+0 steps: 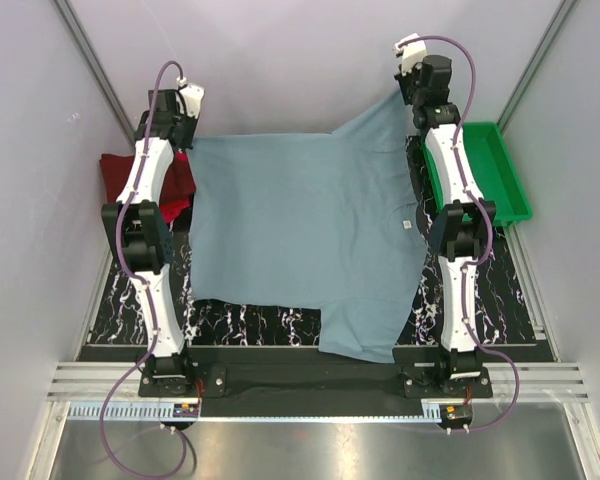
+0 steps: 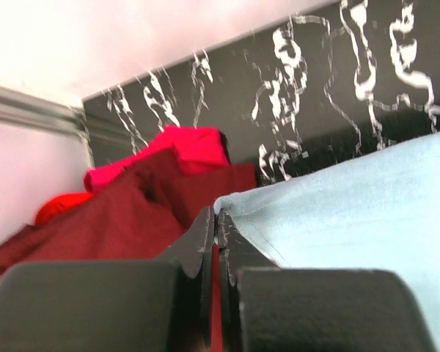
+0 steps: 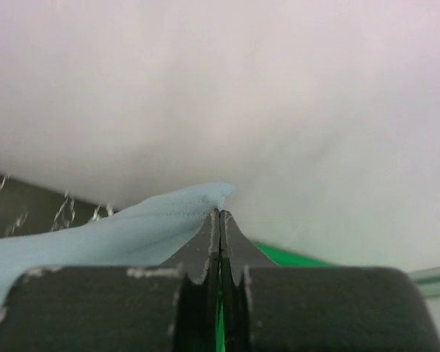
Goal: Fold and stack the t-shirts
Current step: Flatten the tshirt out
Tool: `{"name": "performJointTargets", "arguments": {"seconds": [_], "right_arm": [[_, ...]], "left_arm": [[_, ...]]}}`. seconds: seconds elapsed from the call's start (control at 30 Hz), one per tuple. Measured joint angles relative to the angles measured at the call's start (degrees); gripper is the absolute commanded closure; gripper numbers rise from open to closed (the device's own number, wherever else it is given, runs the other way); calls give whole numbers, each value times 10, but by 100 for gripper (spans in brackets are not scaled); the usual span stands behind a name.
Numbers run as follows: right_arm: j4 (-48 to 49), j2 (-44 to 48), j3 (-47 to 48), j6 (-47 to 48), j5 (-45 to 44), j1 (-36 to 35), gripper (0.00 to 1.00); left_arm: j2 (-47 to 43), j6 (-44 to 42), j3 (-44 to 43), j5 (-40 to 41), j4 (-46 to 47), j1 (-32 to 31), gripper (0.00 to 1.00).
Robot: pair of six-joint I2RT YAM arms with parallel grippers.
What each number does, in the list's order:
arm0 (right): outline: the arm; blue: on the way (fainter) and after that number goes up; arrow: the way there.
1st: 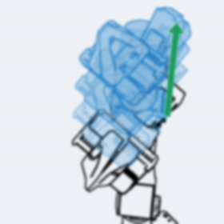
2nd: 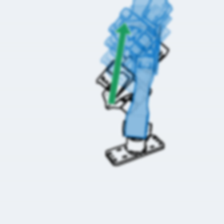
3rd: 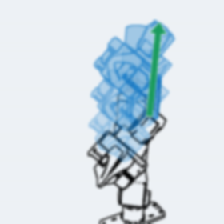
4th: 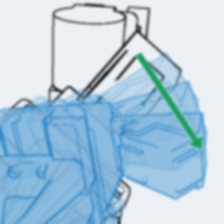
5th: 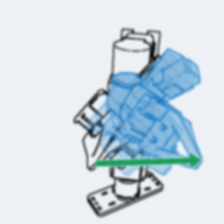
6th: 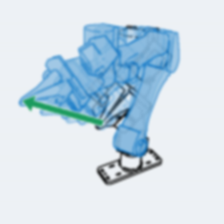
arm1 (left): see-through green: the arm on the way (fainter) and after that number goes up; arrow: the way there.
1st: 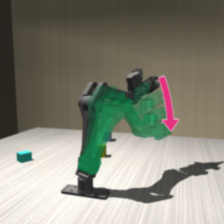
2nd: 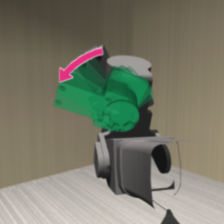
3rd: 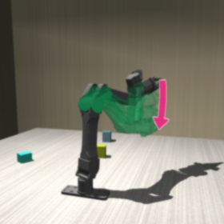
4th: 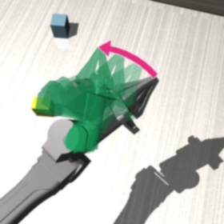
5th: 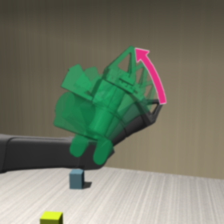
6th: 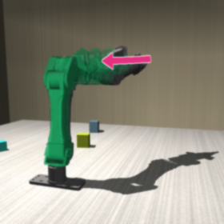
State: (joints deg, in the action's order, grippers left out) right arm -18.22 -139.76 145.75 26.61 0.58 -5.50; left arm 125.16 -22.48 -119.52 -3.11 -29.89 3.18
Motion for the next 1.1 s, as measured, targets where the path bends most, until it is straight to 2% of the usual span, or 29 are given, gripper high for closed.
{"name": "performJointTargets", "arguments": {"seconds": [0.1, 0.73, 0.87, 1.1], "right_arm": [[2, -28, 70, -1, -2, 0, 100], [36, -64, 55, 3, -13, 0, 100], [44, -51, 12, 2, -16, 0, 100], [22, 28, -154, -5, -15, 0, 100]], "left_arm": [[6, 0, -18, 0, 0, 0, 100], [6, 0, -12, 6, 12, 0, 100], [6, 0, 0, 6, 14, 0, 100], [3, -16, 43, 6, 2, 0, 100]]}}
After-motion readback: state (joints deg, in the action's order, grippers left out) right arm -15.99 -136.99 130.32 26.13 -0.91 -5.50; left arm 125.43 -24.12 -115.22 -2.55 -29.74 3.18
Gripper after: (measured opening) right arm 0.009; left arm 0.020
